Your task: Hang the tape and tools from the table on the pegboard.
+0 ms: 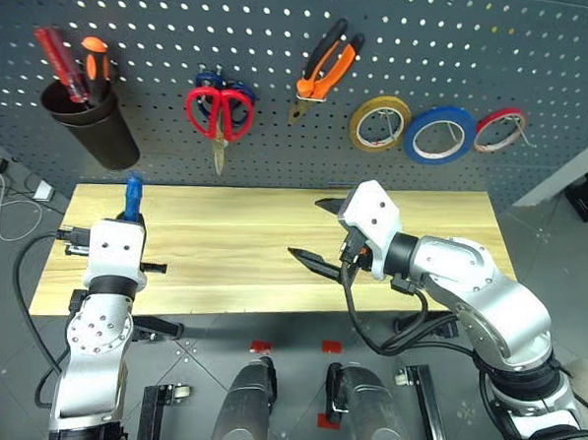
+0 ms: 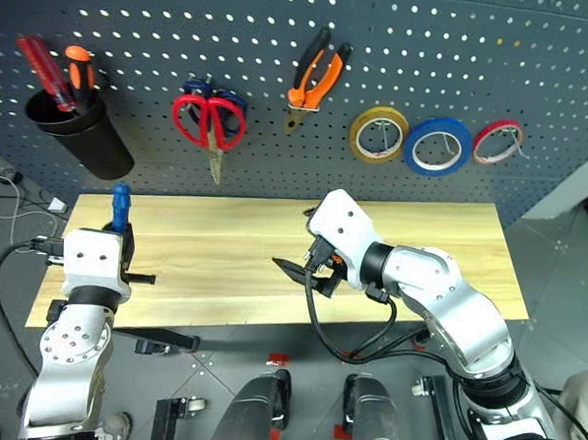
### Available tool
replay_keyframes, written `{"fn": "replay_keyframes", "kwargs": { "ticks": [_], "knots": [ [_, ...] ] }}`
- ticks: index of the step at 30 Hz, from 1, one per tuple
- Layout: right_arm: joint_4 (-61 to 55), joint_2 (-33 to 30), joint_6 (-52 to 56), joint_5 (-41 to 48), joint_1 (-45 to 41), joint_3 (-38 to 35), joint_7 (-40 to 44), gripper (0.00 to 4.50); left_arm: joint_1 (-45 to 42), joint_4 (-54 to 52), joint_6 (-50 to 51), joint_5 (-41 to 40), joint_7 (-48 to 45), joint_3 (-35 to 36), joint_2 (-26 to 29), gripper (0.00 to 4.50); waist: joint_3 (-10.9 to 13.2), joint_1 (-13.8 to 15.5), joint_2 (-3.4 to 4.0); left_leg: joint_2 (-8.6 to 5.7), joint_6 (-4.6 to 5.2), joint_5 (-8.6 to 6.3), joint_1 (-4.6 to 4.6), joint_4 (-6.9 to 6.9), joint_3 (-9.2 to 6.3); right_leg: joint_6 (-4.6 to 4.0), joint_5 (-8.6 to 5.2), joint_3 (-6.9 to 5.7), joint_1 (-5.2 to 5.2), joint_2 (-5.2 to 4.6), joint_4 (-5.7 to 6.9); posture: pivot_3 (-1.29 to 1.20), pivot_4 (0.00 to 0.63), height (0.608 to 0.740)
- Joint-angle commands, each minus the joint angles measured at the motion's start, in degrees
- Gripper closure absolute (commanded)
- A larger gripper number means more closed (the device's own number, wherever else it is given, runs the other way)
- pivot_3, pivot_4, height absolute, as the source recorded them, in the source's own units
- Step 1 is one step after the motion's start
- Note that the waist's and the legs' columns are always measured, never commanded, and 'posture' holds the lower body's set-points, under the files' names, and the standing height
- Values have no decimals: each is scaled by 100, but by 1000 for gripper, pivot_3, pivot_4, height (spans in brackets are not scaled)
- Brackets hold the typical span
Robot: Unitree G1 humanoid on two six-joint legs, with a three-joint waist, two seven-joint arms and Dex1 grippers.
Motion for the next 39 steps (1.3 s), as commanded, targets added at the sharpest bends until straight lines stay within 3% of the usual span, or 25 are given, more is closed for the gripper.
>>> {"fn": "replay_keyframes", "kwargs": {
  "ticks": [1,6,12,19,23,29,32,34,39],
  "knots": [
    [-170,368,-112,212,-317,-404,-285,0,-808,-224,-218,5,192,441,299,4036,-1,50,-1,6,-7,6,-1,3,-3,-7,4,-5,-1,6,3,-24,238,740],
    [-60,782,302,414,-623,-540,-580,0,-2680,819,-604,-247,18,552,937,4036,-30,79,-29,1,0,29,0,13,-3,-1,10,-5,2,5,20,-25,234,740],
    [-102,858,385,424,-650,-426,-723,0,-3891,2211,-1381,-369,-115,497,1267,4036,-38,30,-30,-4,-19,41,-2,2,3,2,16,-4,-2,2,10,-42,229,740],
    [-98,852,358,422,-693,-370,-777,0,-4117,3470,-2282,-283,9,497,1408,4036,-39,-39,-32,-1,-20,41,-3,1,10,1,15,-2,-3,4,-1,-55,224,740],
    [-102,868,360,484,-730,-379,-743,0,-4056,4051,-2663,-525,29,508,1117,4036,-43,-44,-35,-2,-20,42,-3,4,8,1,16,-3,-2,3,5,-65,221,740],
    [-115,848,334,535,-705,-396,-743,0,-3748,3603,-2790,-711,151,584,907,2158,-56,-68,-55,-1,-21,42,-3,8,7,0,16,-3,-2,2,12,-63,220,740],
    [-161,800,250,573,-621,-435,-722,0,-3423,2829,-2516,-708,224,505,741,1238,-73,-94,-59,-2,-20,42,-3,8,7,0,16,-2,-2,1,14,-53,214,740],
    [-191,761,171,593,-524,-512,-728,0,-3171,2182,-2270,-698,122,382,661,1238,-92,-99,-67,-2,-20,42,-3,8,7,0,16,-2,-1,1,13,-44,212,740],
    [-279,444,-105,436,3,-628,-745,0,-1938,903,-460,-1185,-453,0,432,1238,-184,-105,-50,-3,-20,42,2,7,8,0,16,2,3,1,14,-34,211,740]
  ]
}}
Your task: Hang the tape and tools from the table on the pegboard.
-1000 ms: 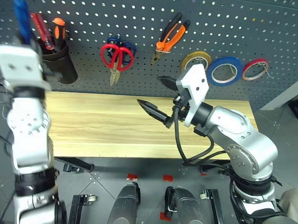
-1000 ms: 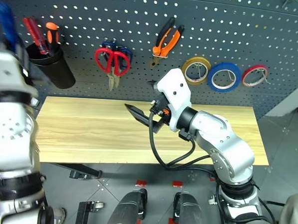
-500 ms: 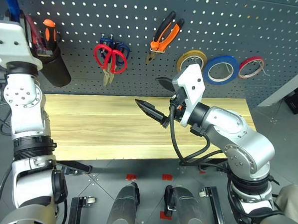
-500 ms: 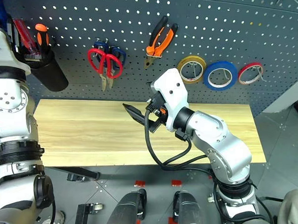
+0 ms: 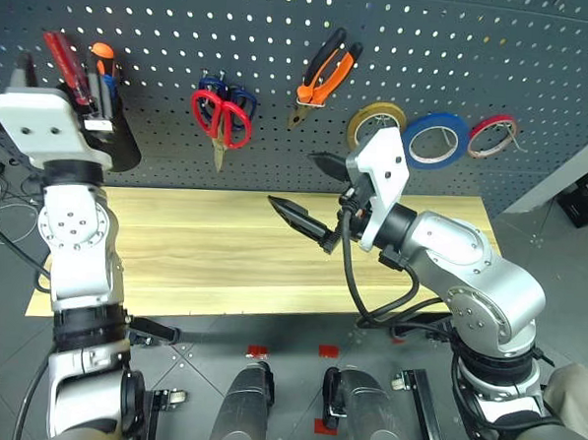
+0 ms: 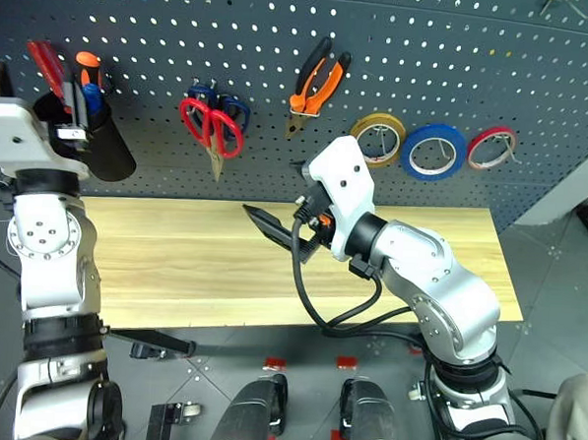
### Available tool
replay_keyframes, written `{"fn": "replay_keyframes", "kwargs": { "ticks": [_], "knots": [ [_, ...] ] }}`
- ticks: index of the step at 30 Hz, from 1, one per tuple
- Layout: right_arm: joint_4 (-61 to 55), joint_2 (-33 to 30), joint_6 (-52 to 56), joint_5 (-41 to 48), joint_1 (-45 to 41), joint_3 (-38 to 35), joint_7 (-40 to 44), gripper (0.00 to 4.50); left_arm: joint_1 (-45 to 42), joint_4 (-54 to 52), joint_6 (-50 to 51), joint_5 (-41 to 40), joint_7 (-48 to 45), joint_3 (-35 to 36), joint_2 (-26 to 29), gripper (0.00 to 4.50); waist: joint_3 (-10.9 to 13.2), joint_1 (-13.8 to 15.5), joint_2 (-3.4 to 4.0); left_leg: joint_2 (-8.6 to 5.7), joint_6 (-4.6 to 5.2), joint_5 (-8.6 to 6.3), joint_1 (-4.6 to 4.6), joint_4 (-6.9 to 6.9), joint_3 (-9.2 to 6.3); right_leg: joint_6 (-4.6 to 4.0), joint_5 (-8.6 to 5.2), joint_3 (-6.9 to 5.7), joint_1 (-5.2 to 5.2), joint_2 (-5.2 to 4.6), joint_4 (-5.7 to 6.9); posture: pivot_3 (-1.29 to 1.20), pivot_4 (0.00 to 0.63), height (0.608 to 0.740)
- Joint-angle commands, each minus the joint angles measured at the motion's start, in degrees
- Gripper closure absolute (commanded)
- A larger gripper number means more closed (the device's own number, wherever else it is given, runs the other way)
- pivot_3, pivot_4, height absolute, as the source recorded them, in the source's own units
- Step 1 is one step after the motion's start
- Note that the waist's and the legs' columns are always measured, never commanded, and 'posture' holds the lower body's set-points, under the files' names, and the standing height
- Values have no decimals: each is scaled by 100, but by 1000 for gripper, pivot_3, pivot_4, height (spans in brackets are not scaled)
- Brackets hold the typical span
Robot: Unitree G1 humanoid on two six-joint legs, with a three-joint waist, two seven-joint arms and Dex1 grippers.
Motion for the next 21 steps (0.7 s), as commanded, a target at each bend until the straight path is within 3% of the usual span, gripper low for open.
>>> {"fn": "replay_keyframes", "kwargs": {
  "ticks": [1,5,9,14,21],
  "knots": [
    [-267,-244,-402,-150,401,-196,7,0,843,-747,1327,-367,-426,-242,-119,1238,-39,-9,19,0,0,0,4,0,2,0,0,3,2,0,1,-23,208,740],
    [107,-350,-1185,-575,1111,-222,-122,0,1390,-927,2818,-959,-386,-100,-491,1238,-65,1,19,3,7,-4,13,0,-2,0,-1,4,1,5,19,-23,201,740],
    [984,-200,-2474,-1531,1677,-331,-805,0,1841,-1111,3498,-899,-543,-382,-506,1238,-115,14,19,2,9,1,19,1,-7,-1,0,5,7,10,25,-21,190,740],
    [2280,-43,-3667,-1851,2305,-731,-1049,0,1959,-905,3302,-947,-970,-469,-476,1238,-247,103,17,0,15,10,20,4,0,-9,5,15,6,11,23,-16,167,740],
    [3584,166,-4441,-1837,2654,-1221,-1183,0,1736,-348,2849,-901,-997,-285,-586,1238,-397,137,63,0,18,9,34,-1,12,-9,5,28,13,13,23,-2,136,740]
  ]
}}
